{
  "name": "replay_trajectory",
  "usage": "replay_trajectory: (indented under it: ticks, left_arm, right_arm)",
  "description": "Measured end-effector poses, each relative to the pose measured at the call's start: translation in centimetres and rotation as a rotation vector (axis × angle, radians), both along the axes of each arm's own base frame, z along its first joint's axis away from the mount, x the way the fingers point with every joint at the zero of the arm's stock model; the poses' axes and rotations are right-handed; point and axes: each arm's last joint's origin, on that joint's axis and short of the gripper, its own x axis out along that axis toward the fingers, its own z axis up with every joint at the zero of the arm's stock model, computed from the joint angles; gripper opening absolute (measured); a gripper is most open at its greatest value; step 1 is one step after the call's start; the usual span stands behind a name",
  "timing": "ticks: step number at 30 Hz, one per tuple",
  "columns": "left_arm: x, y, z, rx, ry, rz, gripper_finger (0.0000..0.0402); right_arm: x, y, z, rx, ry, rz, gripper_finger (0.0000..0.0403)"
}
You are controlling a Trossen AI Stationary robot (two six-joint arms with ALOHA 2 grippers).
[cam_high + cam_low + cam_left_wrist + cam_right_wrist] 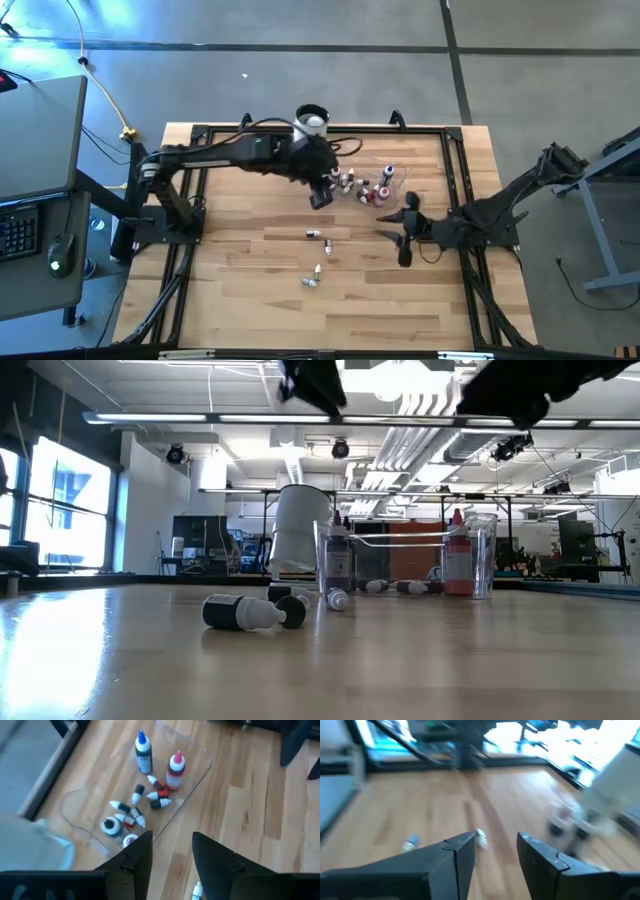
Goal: Pick & Place food coloring
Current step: Put the small purple food coloring bottle into the transparent container
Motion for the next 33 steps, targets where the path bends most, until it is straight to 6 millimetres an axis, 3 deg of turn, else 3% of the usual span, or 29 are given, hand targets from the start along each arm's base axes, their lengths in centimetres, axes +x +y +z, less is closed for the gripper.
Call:
replay_trajectory:
  ticks: [5,9,13,21,27,33]
  left_arm:
    - [-4.2,-3.6,3.2,0.078,-0.02,0.01,0.0137]
    - [-6.9,-6.6,3.2,0.165,0.049,0.069,0.0137]
    - [-9.4,-9.4,1.9,0.259,0.084,0.167,0.0137]
    - [-11.7,-13.4,-3.8,0.308,0.091,0.278,0.0137]
    - [-12.0,-14.1,-7.2,0.28,0.085,0.325,0.0137]
    - [-11.8,-14.1,-7.7,0.273,0.068,0.339,0.0137]
  right_arm:
    - [2.7,-0.2,-1.6,-0.014,-0.055,0.134,0.0138]
    - [5.7,-0.3,-3.6,-0.023,-0.035,0.164,0.0138]
    - [9.1,-0.8,-6.1,0.004,0.04,0.143,0.0138]
    - [14.9,-1.6,-9.5,0.164,0.329,-0.075,0.0138]
    - [18.2,-1.0,-10.2,0.236,0.477,-0.169,0.0138]
    - [20.0,-0.4,-10.6,0.317,0.503,-0.171,0.0138]
